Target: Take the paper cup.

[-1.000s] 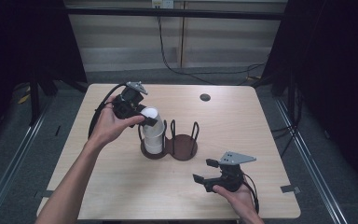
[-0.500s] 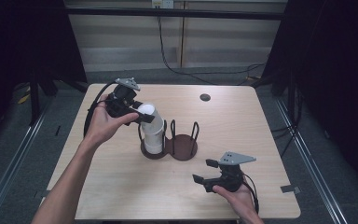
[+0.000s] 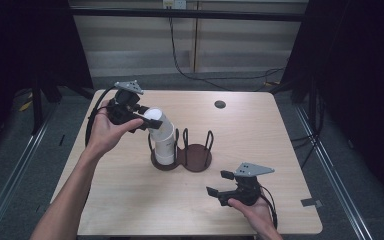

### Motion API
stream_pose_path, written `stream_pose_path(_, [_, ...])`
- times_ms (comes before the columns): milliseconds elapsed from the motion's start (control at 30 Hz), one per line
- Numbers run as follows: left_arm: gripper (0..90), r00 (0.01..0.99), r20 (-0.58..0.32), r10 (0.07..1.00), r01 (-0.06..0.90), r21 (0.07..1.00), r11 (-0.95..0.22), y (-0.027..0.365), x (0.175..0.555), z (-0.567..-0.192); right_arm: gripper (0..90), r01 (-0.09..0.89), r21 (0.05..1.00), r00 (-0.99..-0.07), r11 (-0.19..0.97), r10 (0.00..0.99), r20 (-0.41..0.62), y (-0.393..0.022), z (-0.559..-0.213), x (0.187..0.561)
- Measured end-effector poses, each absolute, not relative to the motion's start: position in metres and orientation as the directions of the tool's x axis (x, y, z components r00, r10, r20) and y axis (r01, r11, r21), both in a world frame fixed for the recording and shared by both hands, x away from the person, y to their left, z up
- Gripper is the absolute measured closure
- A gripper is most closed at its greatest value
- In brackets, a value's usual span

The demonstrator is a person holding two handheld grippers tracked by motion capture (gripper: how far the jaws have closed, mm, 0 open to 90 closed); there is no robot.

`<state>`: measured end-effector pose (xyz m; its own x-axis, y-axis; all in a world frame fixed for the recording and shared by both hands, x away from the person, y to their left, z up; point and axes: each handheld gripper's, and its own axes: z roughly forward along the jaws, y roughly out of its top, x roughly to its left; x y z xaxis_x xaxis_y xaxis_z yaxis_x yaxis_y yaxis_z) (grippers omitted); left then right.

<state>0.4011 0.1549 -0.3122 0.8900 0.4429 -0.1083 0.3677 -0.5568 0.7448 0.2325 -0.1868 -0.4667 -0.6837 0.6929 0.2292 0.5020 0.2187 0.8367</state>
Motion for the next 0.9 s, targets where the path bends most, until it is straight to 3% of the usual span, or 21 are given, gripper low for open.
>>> stream_pose_path(900, [37.5,0.89,-0.092,0.446,0.328,0.808,-0.49,0.163,0.381,-0.304,18.7,0.501,0.837,-0.684,0.219,0.693,0.228,-0.185,-0.467,0.233])
